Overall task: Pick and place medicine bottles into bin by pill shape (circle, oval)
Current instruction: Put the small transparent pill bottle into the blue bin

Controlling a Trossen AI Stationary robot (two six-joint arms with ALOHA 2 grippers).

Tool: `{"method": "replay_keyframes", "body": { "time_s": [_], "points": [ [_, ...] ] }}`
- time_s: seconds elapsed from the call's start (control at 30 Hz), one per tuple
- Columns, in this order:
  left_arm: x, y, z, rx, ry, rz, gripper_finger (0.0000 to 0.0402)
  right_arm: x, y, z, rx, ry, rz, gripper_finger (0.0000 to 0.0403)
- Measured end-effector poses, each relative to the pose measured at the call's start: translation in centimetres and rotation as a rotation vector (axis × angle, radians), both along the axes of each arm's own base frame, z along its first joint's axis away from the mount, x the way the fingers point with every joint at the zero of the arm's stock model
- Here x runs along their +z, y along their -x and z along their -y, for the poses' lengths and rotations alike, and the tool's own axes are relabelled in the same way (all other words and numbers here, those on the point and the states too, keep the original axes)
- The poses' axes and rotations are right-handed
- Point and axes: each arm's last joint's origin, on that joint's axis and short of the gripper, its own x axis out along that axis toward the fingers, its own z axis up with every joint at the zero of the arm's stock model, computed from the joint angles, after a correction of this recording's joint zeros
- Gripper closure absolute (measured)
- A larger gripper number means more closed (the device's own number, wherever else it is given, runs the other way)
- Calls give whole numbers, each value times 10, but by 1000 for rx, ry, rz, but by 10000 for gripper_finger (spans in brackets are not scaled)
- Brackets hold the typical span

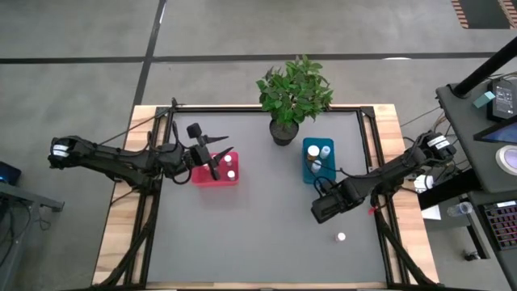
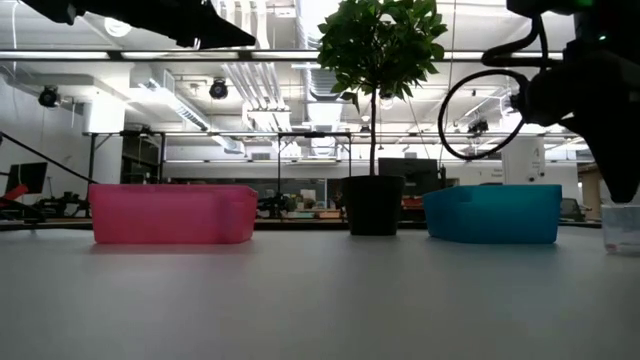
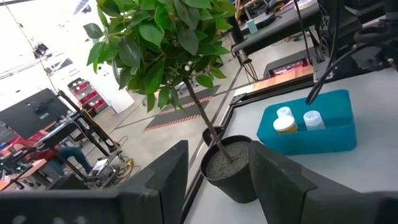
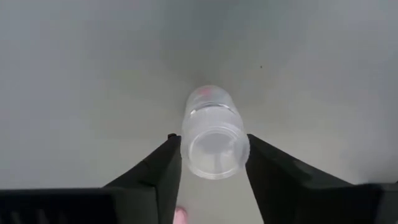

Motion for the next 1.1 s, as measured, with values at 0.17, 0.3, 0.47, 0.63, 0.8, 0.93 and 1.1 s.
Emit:
{"method": "replay_keyframes", "body": {
  "time_s": [0.17, 0.3, 0.47, 0.63, 0.8, 0.93, 1.1],
  "points": [
    [0, 0, 0, 0, 0, -1, 250, 3, -2, -1, 11, -5, 10, 267],
    [0, 0, 0, 0, 0, -2, 250, 9, -5, -2, 28, -13, 28, 268],
    [0, 0, 0, 0, 0, -2, 250, 28, -13, -2, 58, -43, 40, 263],
    [0, 0, 0, 0, 0, -2, 250, 60, -20, 5, 84, -37, 33, 263],
    [-1, 0, 0, 0, 0, -3, 250, 89, -22, 22, 115, 37, 2, 263],
    [-1, 0, 0, 0, 0, -3, 250, 104, -23, 41, 149, 103, -12, 262],
    [-1, 0, 0, 0, 0, -3, 250, 110, -28, 64, 225, 138, -4, 262]
  ]
}}
